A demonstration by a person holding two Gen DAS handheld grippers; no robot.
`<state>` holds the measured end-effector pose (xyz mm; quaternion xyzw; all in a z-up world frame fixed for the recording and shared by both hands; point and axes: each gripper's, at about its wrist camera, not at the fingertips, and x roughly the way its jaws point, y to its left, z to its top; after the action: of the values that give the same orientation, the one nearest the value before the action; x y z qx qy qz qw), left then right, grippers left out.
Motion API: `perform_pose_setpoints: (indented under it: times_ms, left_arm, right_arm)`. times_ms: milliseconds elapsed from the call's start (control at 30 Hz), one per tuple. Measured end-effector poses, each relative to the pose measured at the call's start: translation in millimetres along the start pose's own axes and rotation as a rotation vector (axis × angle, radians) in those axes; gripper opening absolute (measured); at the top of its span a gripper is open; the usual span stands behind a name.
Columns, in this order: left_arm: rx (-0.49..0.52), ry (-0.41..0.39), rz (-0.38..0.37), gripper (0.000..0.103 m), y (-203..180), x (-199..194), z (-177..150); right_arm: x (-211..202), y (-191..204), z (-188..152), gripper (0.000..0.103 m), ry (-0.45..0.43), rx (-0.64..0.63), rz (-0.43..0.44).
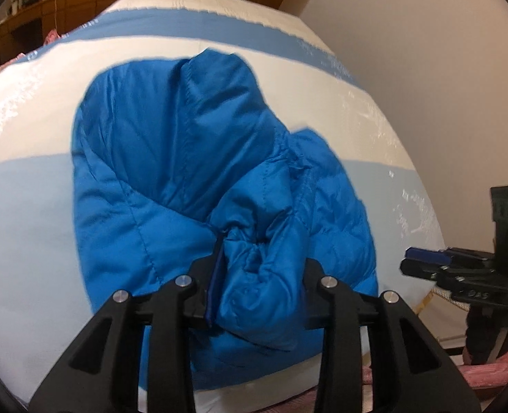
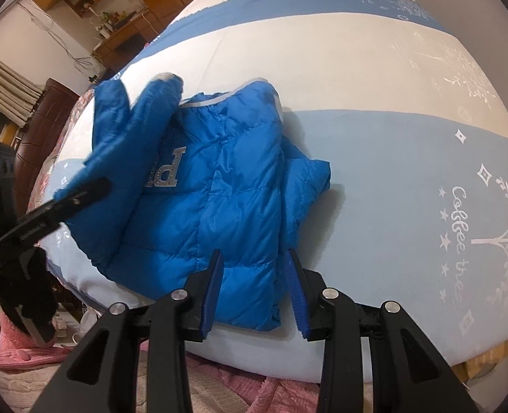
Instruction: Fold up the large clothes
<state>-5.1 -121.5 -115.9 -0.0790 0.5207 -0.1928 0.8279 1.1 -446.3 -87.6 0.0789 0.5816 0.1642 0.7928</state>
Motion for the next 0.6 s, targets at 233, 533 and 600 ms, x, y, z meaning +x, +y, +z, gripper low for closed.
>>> perform_pose_setpoints:
  times_ms: [233,533,600]
  left_arm:
    - [0.052,0.036,0.036,0.036,-0.9,30.0,-12.6]
    - [-0.034,0.046,-0.190,0.064,10.2,-18.5,-3.7]
    - [-0.044,0.013,-0.224,0.064,16.5,-43.6,-0.9]
  right_arm:
    - [2.2,2.0,2.7,0.037,0.002,-0.004,-0.006]
    - [-2.3,25.6,22.3,0.048,-0.017,-0.058,-0.006]
    - [-6.6,33.8,31.4,0.051,-0.021,-0.060,0.021]
